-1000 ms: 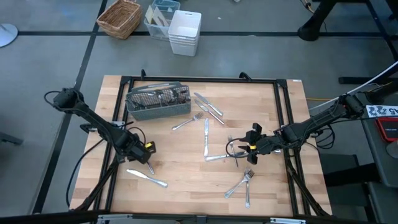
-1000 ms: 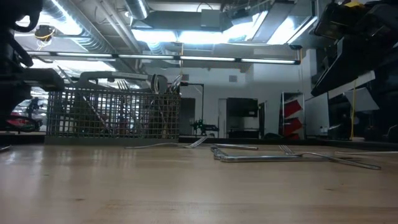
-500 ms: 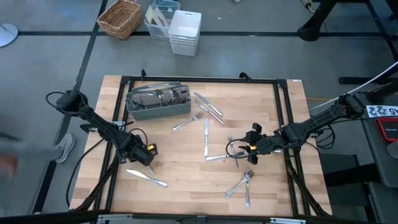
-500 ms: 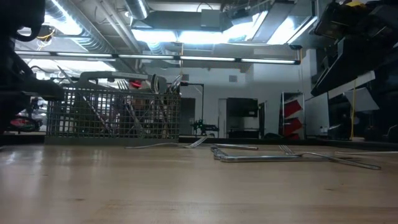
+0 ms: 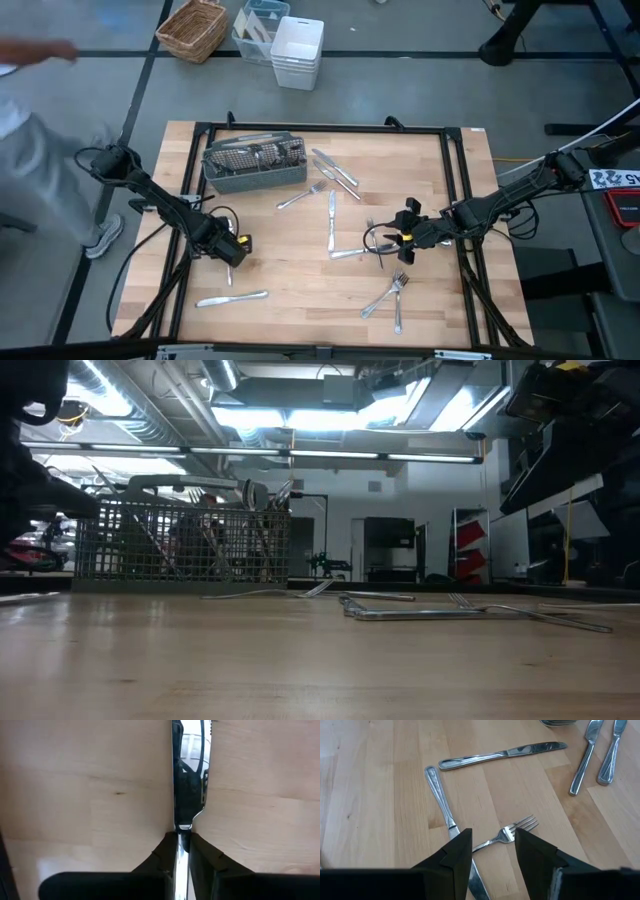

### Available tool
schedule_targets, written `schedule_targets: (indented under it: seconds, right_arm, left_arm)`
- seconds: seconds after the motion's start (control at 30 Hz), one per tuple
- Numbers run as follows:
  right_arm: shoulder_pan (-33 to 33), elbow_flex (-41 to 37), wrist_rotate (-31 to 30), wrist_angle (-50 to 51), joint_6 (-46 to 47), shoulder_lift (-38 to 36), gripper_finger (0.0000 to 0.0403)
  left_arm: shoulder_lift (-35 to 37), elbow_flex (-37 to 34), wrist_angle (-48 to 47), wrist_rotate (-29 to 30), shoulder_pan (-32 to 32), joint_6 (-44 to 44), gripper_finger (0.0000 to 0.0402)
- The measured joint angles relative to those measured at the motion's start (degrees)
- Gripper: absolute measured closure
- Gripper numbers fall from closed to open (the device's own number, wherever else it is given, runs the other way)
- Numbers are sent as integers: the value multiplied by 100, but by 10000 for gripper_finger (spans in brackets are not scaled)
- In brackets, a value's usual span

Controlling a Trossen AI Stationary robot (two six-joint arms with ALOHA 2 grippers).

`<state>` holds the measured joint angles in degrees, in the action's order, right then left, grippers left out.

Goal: Sort silverware
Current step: Put the silver table knife into the silverware rack

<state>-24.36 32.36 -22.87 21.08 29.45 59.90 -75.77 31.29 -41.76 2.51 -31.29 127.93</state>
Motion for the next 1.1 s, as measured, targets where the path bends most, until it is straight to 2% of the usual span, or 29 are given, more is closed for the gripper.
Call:
schedule_targets:
  seconds: [0.43,0.77,1.1]
  right_arm:
    - [-1,0,0,0,-1,0,251]
    - [-4,0,0,-20,0,0,251]
    - [-4,0,0,-30,0,0,251]
  left_arm:
    - [9,10,123,412,-15,-450,376]
    - [130,44,845,1642,-11,-1040,379]
    - [462,54,1948,2897,-2,-2044,379]
